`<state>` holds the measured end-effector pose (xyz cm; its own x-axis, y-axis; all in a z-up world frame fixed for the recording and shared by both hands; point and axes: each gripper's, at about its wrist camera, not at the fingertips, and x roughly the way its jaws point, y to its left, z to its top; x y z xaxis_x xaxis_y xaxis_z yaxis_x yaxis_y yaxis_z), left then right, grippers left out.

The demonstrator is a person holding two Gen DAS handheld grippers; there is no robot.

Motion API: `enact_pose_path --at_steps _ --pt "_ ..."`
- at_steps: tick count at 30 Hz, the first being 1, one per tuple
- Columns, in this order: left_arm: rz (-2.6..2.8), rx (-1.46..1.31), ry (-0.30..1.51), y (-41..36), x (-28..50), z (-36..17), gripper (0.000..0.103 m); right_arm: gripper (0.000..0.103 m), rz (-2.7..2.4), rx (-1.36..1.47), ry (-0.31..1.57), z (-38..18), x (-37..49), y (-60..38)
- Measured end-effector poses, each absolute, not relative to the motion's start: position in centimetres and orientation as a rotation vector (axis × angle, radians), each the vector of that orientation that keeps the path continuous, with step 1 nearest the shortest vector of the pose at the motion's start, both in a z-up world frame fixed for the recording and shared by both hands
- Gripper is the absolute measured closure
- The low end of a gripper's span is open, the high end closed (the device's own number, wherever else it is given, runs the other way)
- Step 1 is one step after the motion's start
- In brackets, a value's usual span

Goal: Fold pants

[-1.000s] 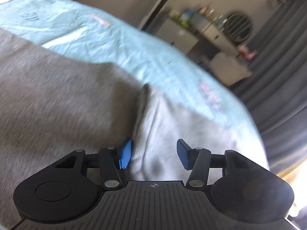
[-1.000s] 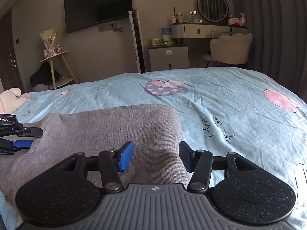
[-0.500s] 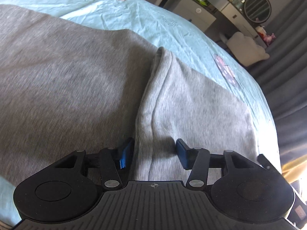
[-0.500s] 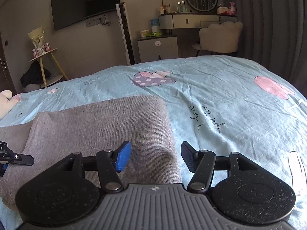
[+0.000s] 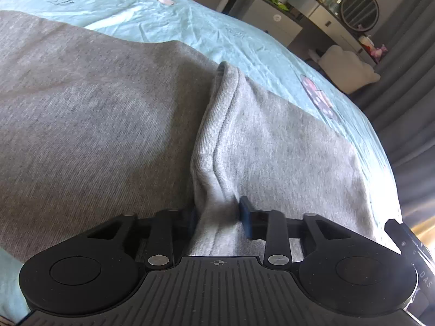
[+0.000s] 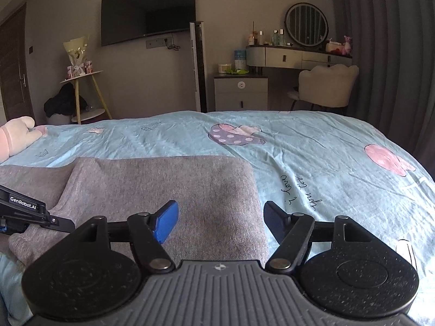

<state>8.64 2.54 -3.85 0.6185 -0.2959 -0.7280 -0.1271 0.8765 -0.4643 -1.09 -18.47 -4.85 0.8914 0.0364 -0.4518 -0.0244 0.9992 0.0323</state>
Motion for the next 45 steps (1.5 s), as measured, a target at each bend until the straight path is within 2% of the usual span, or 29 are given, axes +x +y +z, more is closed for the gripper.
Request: enact_pose_path --at_steps 4,11,14,15,16,17,19,20,21,23,27,31,36,40,45 --pt "-0.104 -0.495 0.874 2.3 8.2 -3.5 0.084 0.033 0.021 0.013 0.545 -5.4 -0.3 -18.2" --pt "-0.085 -0.443 0.729 2.2 6.6 -1.1 0.086 0.029 0.017 0.024 0.532 -5.3 -0.7 -18.4" --pt "-0.060 -0.424 0.765 2.2 7.2 -1.8 0.085 0.029 0.025 0.007 0.549 -5.6 -0.4 -18.1" --pt "-0.046 -0.426 0.801 2.2 7.6 -2.4 0.084 0.029 0.028 0.000 0.559 -5.7 -0.2 -18.0" --pt "-0.030 -0.421 0.833 2.3 8.0 -3.0 0.078 0.027 0.030 -0.008 0.574 -5.8 0.0 -17.9" --pt "-0.015 -0.419 0.842 2.3 8.1 -3.3 0.074 0.023 0.032 -0.015 0.596 -6.0 0.3 -17.7" --pt "-0.008 -0.424 0.820 2.4 7.9 -3.0 0.066 0.022 0.036 -0.022 0.644 -6.6 0.8 -17.5" --pt "0.007 -0.427 0.800 2.7 7.6 -2.6 0.059 0.022 0.036 -0.018 0.658 -6.7 1.0 -17.6" --pt "0.033 -0.439 0.775 3.3 7.2 -2.2 0.044 0.022 0.037 -0.010 0.671 -6.8 1.2 -17.7" --pt "0.076 -0.525 0.704 5.3 6.1 -1.1 0.039 0.019 0.030 0.015 0.686 -7.0 1.3 -18.1" --pt "0.206 -0.777 0.513 12.5 3.0 1.1 0.023 0.018 0.024 0.065 0.705 -7.2 1.5 -18.9" --pt "0.404 -0.889 0.385 20.4 -1.2 0.8 0.020 0.017 0.027 0.093 0.727 -7.5 2.0 -19.3" --pt "0.592 -1.001 0.353 27.5 -5.2 -3.3 0.021 0.014 0.040 0.126 0.747 -7.9 2.7 -19.5" --pt "0.544 -1.127 0.355 30.5 -6.3 -6.5 0.023 0.013 0.032 0.185 0.771 -8.4 3.3 -20.0" --pt "0.475 -1.122 0.291 31.2 -5.0 -7.4 0.020 0.009 0.027 0.192 0.773 -8.7 3.6 -19.9"
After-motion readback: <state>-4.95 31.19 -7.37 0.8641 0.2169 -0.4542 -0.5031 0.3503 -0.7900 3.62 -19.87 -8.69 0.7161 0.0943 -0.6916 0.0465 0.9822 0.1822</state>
